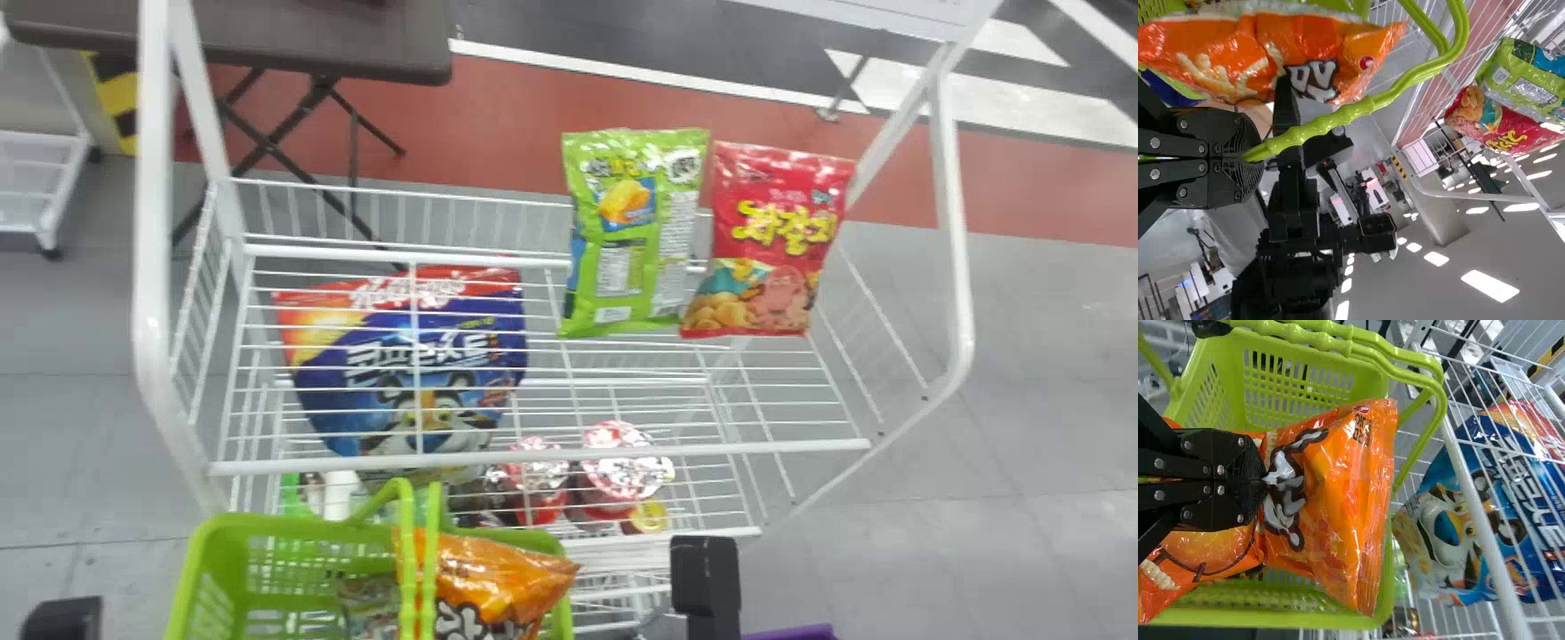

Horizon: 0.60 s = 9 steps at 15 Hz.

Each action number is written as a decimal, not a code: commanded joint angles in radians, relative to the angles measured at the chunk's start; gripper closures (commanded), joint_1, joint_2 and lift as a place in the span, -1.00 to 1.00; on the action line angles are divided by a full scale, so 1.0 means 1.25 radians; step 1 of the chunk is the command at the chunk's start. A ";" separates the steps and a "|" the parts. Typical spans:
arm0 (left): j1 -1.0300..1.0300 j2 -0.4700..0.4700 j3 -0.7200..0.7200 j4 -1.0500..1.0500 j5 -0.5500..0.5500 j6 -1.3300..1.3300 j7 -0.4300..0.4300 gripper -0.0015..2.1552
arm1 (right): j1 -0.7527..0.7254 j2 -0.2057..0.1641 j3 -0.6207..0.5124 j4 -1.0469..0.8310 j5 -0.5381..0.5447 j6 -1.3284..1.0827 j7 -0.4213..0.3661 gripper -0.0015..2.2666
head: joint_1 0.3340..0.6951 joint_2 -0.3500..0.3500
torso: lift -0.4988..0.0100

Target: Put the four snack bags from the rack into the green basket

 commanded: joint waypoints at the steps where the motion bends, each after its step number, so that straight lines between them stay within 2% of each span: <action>1: 0.000 0.000 -0.006 0.000 -0.001 0.000 0.000 0.71 | -0.021 0.007 0.015 0.022 -0.019 0.002 0.002 0.96 | 1.00 -0.65 | 0.93; 3: 0.000 0.000 -0.014 0.001 -0.004 0.000 0.000 0.71 | -0.031 0.007 0.058 0.035 -0.012 -0.035 0.002 0.96 | 1.00 -0.57 | 0.93; 5: 0.002 0.001 -0.019 0.001 -0.006 0.000 0.000 0.71 | -0.048 0.005 0.094 0.055 0.002 -0.037 -0.002 0.95 | 1.00 -0.39 | 0.93; 6: 0.004 0.001 -0.019 0.001 -0.006 0.000 0.000 0.71 | -0.053 0.004 0.116 0.066 0.017 -0.040 -0.004 0.88 | 1.00 -0.34 | 0.93; 7: 0.002 0.001 -0.019 0.001 -0.006 -0.002 0.000 0.71 | -0.055 0.004 0.123 0.073 0.021 -0.040 -0.005 0.67 | 1.00 -0.27 | 0.93; 9: 0.002 0.002 -0.019 0.002 -0.006 -0.002 0.000 0.71 | -0.057 -0.002 0.121 0.072 0.022 -0.028 -0.002 -1.00 | 1.00 -0.15 | 0.93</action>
